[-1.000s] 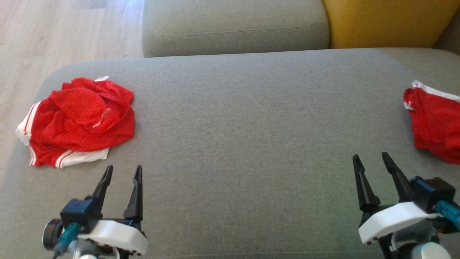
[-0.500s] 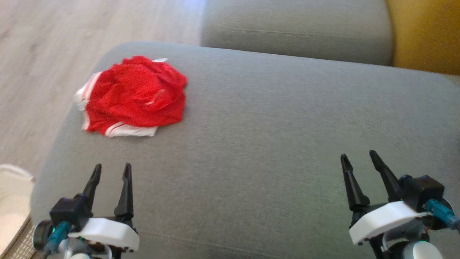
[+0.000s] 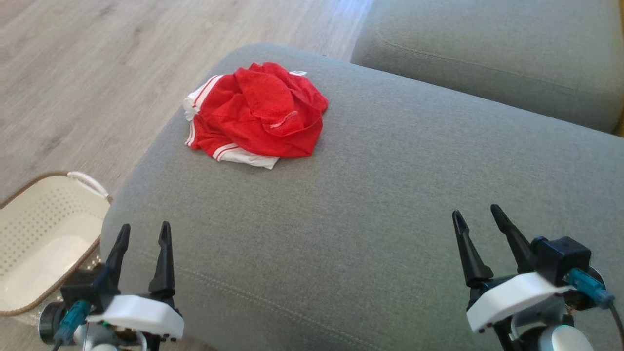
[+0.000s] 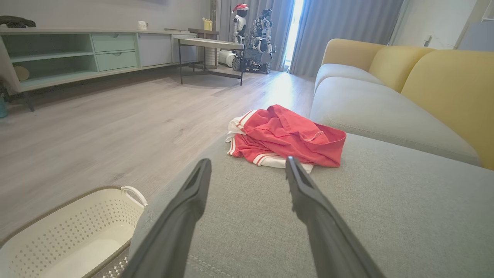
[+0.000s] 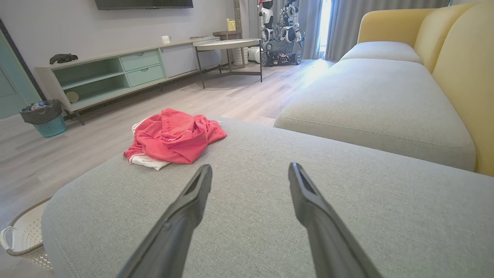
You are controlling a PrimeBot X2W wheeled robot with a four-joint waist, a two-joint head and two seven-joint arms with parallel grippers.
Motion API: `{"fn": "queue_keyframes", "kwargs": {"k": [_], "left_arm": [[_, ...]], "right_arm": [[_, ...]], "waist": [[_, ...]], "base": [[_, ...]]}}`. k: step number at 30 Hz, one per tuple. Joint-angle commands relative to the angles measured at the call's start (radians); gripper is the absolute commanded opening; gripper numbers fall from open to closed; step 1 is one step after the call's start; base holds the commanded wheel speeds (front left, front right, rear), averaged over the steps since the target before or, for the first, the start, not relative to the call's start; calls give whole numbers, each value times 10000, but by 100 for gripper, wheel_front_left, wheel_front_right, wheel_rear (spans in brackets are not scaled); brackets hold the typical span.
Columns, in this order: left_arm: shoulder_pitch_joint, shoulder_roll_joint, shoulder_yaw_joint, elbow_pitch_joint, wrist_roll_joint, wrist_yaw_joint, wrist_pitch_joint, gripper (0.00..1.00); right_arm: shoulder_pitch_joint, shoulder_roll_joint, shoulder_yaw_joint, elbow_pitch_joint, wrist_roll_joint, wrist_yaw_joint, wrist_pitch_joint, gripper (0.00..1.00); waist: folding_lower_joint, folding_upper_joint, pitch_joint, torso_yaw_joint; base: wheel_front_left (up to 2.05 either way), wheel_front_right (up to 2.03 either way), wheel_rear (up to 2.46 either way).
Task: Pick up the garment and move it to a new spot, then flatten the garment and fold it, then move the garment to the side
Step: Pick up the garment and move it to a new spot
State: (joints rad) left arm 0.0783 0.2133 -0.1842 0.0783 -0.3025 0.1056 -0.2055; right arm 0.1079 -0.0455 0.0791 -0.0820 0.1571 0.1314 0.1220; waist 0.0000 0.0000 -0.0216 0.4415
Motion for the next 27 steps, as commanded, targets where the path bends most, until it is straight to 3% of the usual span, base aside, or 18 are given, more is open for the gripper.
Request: {"fn": "queue_keyframes", "kwargs": {"k": [1,16,21,27], "left_arm": [[-491,176,365,-277,-49,44,-109,100],[-993,98,444,70,-374,-23,-240,100],[-2262,-8,687,787,-784,-362,-377,100],[-4170,304,1151,2498,-1221,-744,-307,100]], "right_arm": [[-583,-47,192,-304,-1,-7,-109,100],[-985,-47,191,-345,-5,-7,-25,100],[-1552,-47,328,-523,-188,-7,194,100],[-2211,-47,533,-617,-396,-7,331,100]], "waist": [[0,0,-12,70],[0,0,494,-344],[0,0,1394,-974],[0,0,2485,-2130]], "base": [[0,0,0],[0,0,0],[0,0,0],[0,0,0]]}}
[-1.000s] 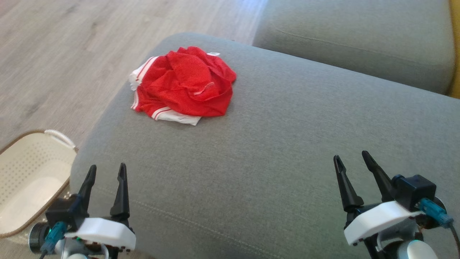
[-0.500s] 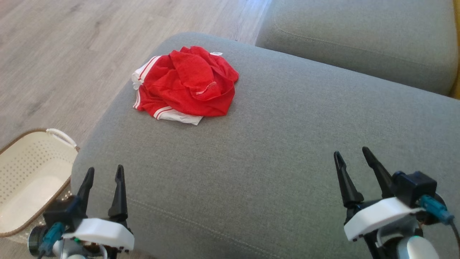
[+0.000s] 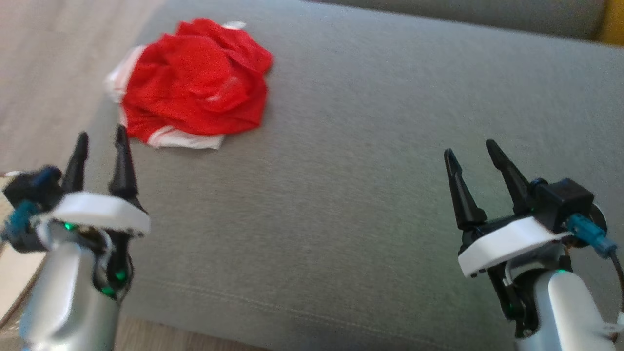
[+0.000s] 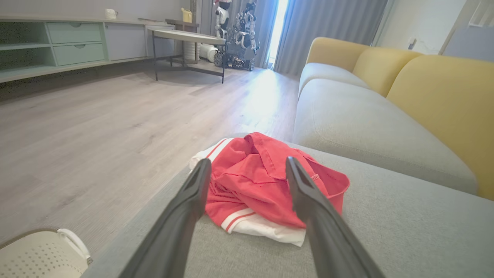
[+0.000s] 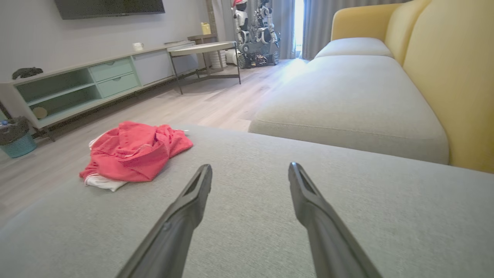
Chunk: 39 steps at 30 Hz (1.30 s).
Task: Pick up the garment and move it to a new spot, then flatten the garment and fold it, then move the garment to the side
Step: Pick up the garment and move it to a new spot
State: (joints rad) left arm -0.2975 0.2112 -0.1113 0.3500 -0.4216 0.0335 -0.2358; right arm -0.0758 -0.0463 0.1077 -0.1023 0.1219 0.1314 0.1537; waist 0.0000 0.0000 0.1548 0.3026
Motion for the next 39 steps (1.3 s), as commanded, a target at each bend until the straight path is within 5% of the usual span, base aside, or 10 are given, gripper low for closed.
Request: {"fn": "queue_keyframes", "kwargs": {"k": [1,10,22,23,24,33,39], "left_arm": [[-740,398,512,169,-149,-111,44,100],[-3303,1174,1230,3959,-1046,-846,243,100],[-4726,1534,995,7200,-1548,-1473,1560,100],[-4798,1536,907,7381,-1536,-1507,1639,82],[-4858,1538,830,7529,-1526,-1535,1656,0],[-5112,1876,276,7334,-745,-1279,-145,0],[-4145,2023,939,4166,-58,-735,-255,0]], "right_arm": [[-453,-39,256,-421,-51,-7,23,100],[-974,-39,279,-426,-48,-7,-228,100],[-1273,-39,368,-111,185,-7,-546,100],[-1269,-39,368,-76,217,-7,-551,100],[-1267,-39,370,-39,225,-7,-559,100],[-1058,-39,232,76,368,-7,-595,100],[-566,-39,-172,82,573,-7,-624,100]], "waist": [[0,0,891,-932],[0,0,2146,-2250],[0,0,2480,-2557],[0,0,2449,-2543],[0,0,2399,-2532],[0,0,1632,-2289],[0,0,694,-2083]], "base": [[0,0,0],[0,0,0],[0,0,0],[0,0,0],[0,0,0],[0,0,0],[0,0,0]]}}
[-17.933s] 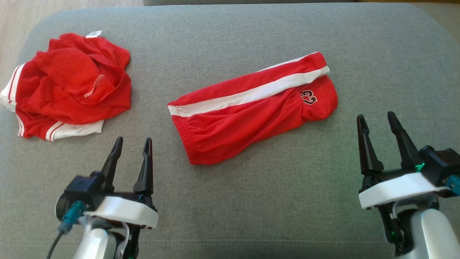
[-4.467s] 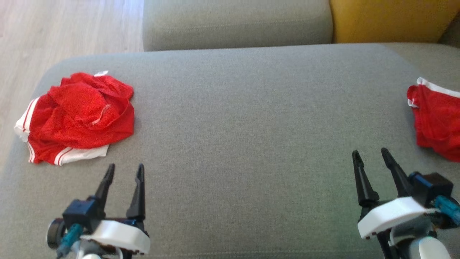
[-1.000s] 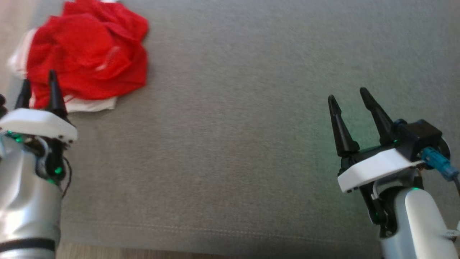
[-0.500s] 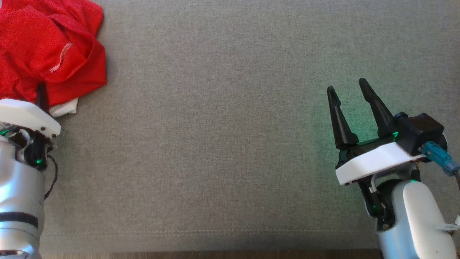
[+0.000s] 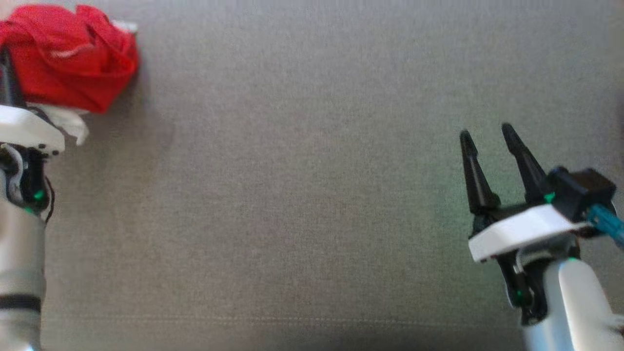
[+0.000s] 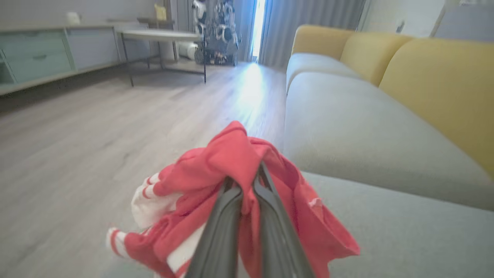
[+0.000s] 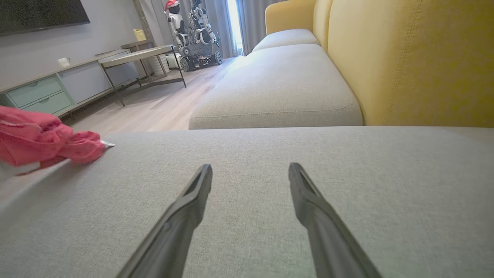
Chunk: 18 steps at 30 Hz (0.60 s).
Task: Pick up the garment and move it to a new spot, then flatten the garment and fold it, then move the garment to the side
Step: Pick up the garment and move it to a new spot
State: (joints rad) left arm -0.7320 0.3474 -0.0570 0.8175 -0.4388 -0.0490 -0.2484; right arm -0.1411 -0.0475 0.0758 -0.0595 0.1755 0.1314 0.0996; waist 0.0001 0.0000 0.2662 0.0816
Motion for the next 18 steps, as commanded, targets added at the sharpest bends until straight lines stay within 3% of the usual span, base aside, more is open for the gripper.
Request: {"fn": "queue_keyframes", "kwargs": {"k": [1,10,11,12,18], "left_arm": [[544,646,526,-1111,249,157,-129,0],[4007,169,700,-5594,912,726,-63,0],[4007,169,700,-5594,912,726,-63,0],[4750,32,600,-6478,915,873,191,0],[6409,-400,51,-8775,983,1199,951,0]], "right_arm": [[182,-28,75,-343,76,-7,-83,100],[1242,-28,-296,-384,395,-7,-12,100],[1242,-28,-296,-384,395,-7,-12,100],[1472,-28,-371,-487,442,-7,47,100],[1896,-28,-453,-951,546,-7,265,100]], "waist": [[-1,0,-585,147],[-1,0,-2196,226],[-1,0,-2196,226],[-1,0,-2410,206],[-1,0,-2573,-49]], "base": [[0,0,0],[0,0,0],[0,0,0],[0,0,0],[0,0,0]]}}
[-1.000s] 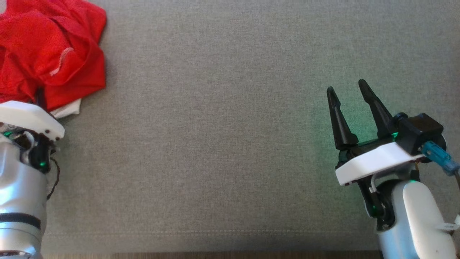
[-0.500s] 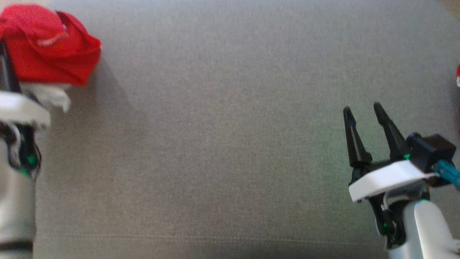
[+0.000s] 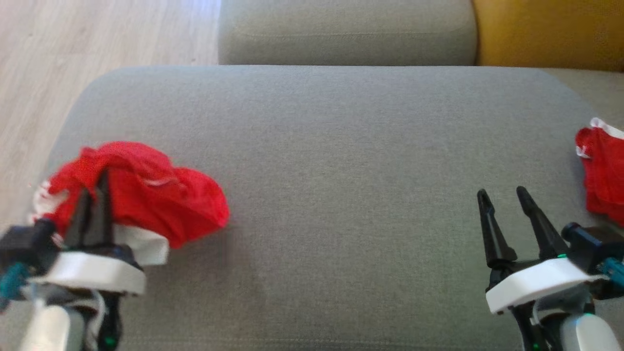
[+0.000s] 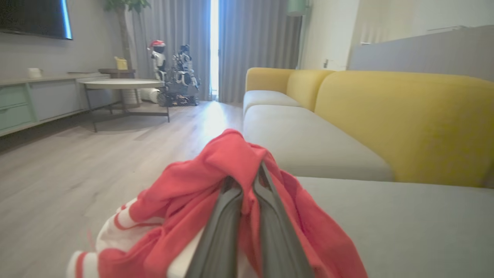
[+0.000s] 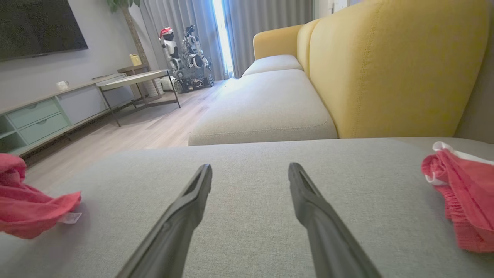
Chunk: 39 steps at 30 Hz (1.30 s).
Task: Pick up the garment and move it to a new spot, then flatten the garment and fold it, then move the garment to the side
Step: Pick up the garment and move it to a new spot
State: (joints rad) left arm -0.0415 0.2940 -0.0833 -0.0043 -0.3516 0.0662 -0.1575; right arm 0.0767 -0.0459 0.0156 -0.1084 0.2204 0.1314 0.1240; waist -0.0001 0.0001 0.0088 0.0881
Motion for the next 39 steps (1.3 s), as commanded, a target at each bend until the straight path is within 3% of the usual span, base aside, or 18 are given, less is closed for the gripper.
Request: {"fn": "queue_keyframes", "kwargs": {"k": [1,6,14,20,25,26,27,34,39], "left_arm": [[-496,133,313,-557,110,47,42,0],[-281,-306,-743,-1393,136,-289,421,0],[-1489,-1084,-2599,-1085,493,-1120,598,0],[-2444,-1225,-3383,36,962,-1397,830,0],[-2588,-1240,-3725,1506,851,-1576,1057,0],[-2558,-1264,-3774,1707,799,-1593,1100,47],[-2535,-1300,-3812,1839,752,-1609,1071,100],[-2225,-1353,-3916,1994,700,-1531,440,100],[-1873,-1353,-3459,1698,483,-1039,42,100]], "right_arm": [[-282,-43,150,-462,98,-7,22,100],[-163,-43,56,-848,122,-7,188,100],[-419,-43,223,-1132,290,-7,152,100],[-509,-43,224,-970,624,-7,-199,100],[-618,-43,333,-690,833,-7,-498,100],[-631,-43,332,-645,849,-7,-543,100],[-643,-43,337,-599,862,-7,-575,100],[-827,-43,416,-402,908,-7,-610,100],[-892,-43,412,-357,757,-7,-455,100]], "waist": [[1,-1,1,-113],[1,-1,197,-638],[1,-1,1025,-2242],[1,-1,1787,-3161],[1,-1,2111,-3403],[1,-1,2143,-3381],[1,-1,2157,-3336],[1,-1,2007,-2562],[1,-1,1672,-1824]], "base": [[0,0,0],[0,0,0],[0,0,0],[0,0,0],[0,0,0],[0,0,0],[0,0,0],[0,0,0],[0,0,0]]}}
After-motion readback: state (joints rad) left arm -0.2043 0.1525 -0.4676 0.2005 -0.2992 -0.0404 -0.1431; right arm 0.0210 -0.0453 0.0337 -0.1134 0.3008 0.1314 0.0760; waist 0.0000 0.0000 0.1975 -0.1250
